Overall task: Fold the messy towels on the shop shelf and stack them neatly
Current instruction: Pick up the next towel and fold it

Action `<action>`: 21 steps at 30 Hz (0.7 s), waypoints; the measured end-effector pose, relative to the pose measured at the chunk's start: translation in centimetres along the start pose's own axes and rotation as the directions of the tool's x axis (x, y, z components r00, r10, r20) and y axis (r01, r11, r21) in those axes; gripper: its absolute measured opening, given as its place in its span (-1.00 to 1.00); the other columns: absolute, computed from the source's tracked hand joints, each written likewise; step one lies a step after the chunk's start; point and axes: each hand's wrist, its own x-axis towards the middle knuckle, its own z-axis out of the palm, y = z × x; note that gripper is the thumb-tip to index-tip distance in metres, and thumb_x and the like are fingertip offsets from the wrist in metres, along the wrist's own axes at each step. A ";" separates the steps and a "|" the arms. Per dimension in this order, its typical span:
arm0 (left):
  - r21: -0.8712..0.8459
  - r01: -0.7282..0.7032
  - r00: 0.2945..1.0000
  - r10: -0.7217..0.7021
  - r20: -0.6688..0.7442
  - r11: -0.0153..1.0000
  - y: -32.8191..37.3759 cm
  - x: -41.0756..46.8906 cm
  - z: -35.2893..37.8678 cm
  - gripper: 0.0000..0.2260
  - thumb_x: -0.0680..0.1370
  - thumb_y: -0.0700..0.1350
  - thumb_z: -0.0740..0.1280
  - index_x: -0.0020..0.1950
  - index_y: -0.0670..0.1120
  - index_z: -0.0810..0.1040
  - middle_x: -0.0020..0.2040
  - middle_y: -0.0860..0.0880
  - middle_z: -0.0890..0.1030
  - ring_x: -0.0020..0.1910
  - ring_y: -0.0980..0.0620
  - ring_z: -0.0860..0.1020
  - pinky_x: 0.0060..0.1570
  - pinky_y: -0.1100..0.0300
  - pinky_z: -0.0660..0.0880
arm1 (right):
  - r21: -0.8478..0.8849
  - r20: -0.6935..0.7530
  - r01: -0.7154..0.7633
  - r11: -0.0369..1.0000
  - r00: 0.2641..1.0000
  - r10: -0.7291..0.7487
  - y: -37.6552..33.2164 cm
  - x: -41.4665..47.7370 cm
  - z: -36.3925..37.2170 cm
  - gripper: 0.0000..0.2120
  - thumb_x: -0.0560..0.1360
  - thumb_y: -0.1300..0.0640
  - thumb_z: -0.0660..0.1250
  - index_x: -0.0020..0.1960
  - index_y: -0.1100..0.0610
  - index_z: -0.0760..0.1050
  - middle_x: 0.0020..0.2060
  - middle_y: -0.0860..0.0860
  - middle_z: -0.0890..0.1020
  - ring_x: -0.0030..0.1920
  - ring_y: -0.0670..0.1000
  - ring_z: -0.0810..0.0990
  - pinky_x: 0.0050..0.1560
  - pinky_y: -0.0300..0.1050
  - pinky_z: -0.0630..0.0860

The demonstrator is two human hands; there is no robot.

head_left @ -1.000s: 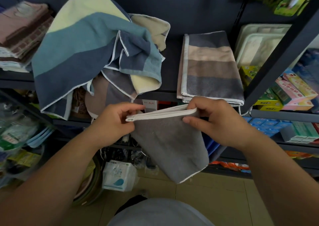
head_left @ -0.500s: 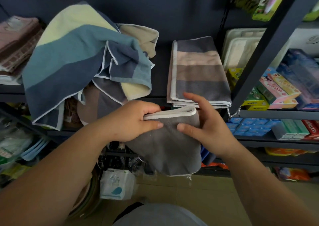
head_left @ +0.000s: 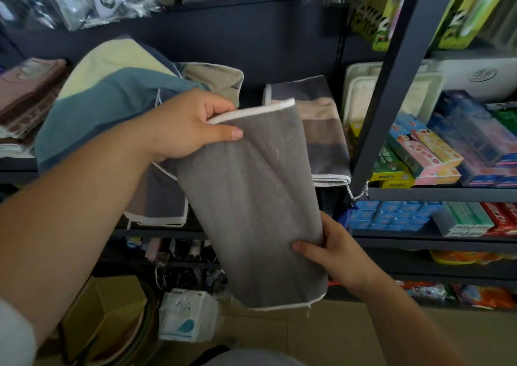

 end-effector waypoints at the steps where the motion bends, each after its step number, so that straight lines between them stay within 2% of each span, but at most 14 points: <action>1: -0.029 0.009 1.000 -0.010 -0.021 1.000 -0.1 0.9 -0.2 -0.83 0.54 -0.04 0.46 -0.04 -0.15 0.65 -0.17 -0.14 0.64 -0.23 0.01 0.53 -0.19 0.06 0.46 | -0.028 0.003 -0.021 0.999 1.000 0.021 0.0 -0.2 -0.5 -0.56 0.44 0.13 0.54 0.26 -0.07 0.52 0.12 -0.16 0.68 0.14 -0.12 0.65 0.12 -0.12 0.62; 4: -0.065 0.043 0.996 -0.048 -0.074 0.997 -0.8 3.9 -0.5 -0.79 0.56 -0.06 0.44 -0.10 -0.21 0.61 -0.22 -0.08 0.56 -0.24 0.09 0.49 -0.18 0.17 0.41 | -0.069 0.004 -0.112 0.991 0.994 0.112 0.5 -0.9 -1.6 -0.68 0.41 0.15 0.56 0.14 0.06 0.60 -0.01 -0.10 0.73 0.02 -0.07 0.71 0.04 -0.09 0.66; 7: 0.034 0.096 0.991 -0.092 -0.099 0.995 -2.5 6.5 -0.2 -0.83 0.58 -0.04 0.43 -0.19 -0.06 0.61 -0.27 0.04 0.59 -0.32 0.22 0.50 -0.29 0.31 0.41 | -0.051 -0.018 -0.151 0.987 0.989 0.150 0.7 -1.9 -2.3 -0.68 0.47 0.20 0.50 0.20 0.04 0.56 -0.01 -0.14 0.73 0.00 -0.10 0.71 -0.03 -0.21 0.62; 9: 0.093 0.120 0.990 -0.112 -0.086 0.988 -3.9 8.0 0.1 -0.81 0.58 0.00 0.42 -0.17 -0.07 0.61 -0.24 0.00 0.60 -0.26 0.12 0.52 -0.27 0.21 0.42 | -0.012 -0.054 -0.156 0.988 0.986 0.155 0.4 -2.5 -3.0 -0.64 0.51 0.24 0.44 0.26 0.01 0.52 0.02 -0.12 0.72 0.03 -0.09 0.70 -0.04 -0.21 0.61; 11: 0.119 0.135 0.990 -0.129 -0.061 0.984 -5.0 9.4 0.4 -0.81 0.59 0.03 0.39 -0.16 -0.03 0.60 -0.19 -0.03 0.63 -0.20 0.05 0.55 -0.23 0.16 0.44 | 0.084 -0.101 -0.146 0.986 0.983 0.154 -0.3 -2.8 -3.5 -0.61 0.51 0.31 0.40 0.28 0.02 0.51 0.02 -0.03 0.72 0.03 0.02 0.71 -0.07 -0.10 0.64; 13: 0.124 0.125 0.991 -0.119 -0.057 0.984 -5.7 11.2 0.4 -0.81 0.60 0.06 0.36 -0.11 -0.03 0.61 -0.14 -0.05 0.65 -0.16 0.03 0.57 -0.16 0.10 0.47 | 0.217 -0.143 -0.114 0.969 0.979 0.147 -1.2 -2.8 -3.7 -0.57 0.44 0.33 0.40 0.27 0.06 0.53 -0.01 0.08 0.72 -0.02 0.14 0.72 -0.10 0.05 0.65; 15: 0.125 0.089 0.995 -0.081 -0.066 0.988 -6.0 13.3 -0.1 -0.79 0.60 0.07 0.35 -0.08 -0.06 0.62 -0.11 -0.07 0.65 -0.13 0.01 0.58 -0.12 0.08 0.49 | 0.349 -0.178 -0.045 0.936 0.977 0.114 -2.8 -2.6 -3.7 -0.55 0.33 0.22 0.48 0.21 0.06 0.58 -0.08 0.17 0.69 -0.16 0.17 0.68 -0.22 0.05 0.61; 17: 0.156 0.048 0.997 -0.039 -0.060 0.987 -5.8 15.8 -0.8 -0.78 0.60 0.06 0.35 -0.07 -0.08 0.61 -0.12 -0.07 0.64 -0.14 -0.01 0.57 -0.17 0.13 0.46 | 0.411 -0.207 0.000 0.912 0.974 0.094 -4.5 -2.0 -3.4 -0.42 0.15 0.06 0.67 0.15 0.02 0.64 -0.06 0.29 0.65 -0.16 0.31 0.61 -0.13 0.21 0.57; 18: 0.187 0.026 0.999 -0.017 -0.048 0.982 -5.5 17.2 -1.2 -0.78 0.61 0.05 0.35 -0.06 -0.10 0.61 -0.13 -0.06 0.63 -0.15 -0.01 0.56 -0.21 0.17 0.43 | 0.437 -0.240 0.019 0.899 0.966 0.096 -5.4 -1.5 -3.0 -0.39 0.10 0.02 0.70 0.14 0.01 0.65 -0.02 0.33 0.63 -0.14 0.37 0.58 -0.08 0.31 0.54; 19: 0.215 0.003 0.999 0.005 -0.034 0.977 -5.2 18.7 -1.5 -0.77 0.61 0.05 0.35 -0.04 -0.11 0.61 -0.13 -0.05 0.62 -0.15 -0.01 0.55 -0.24 0.20 0.40 | 0.475 -0.288 0.044 0.879 0.952 0.108 -6.1 -1.0 -2.7 -0.44 0.14 0.07 0.67 0.13 0.03 0.65 -0.01 0.34 0.64 -0.13 0.39 0.58 -0.08 0.32 0.57; 21: 0.255 -0.046 0.999 0.050 -0.008 0.966 -4.7 21.7 -2.0 -0.76 0.60 0.06 0.36 -0.02 -0.12 0.62 -0.12 -0.06 0.62 -0.15 0.00 0.54 -0.27 0.24 0.37 | 0.550 -0.387 0.111 0.828 0.912 0.135 -7.1 0.2 -2.2 -0.58 0.28 0.22 0.48 0.15 0.14 0.61 -0.02 0.26 0.68 -0.11 0.32 0.67 -0.21 0.13 0.67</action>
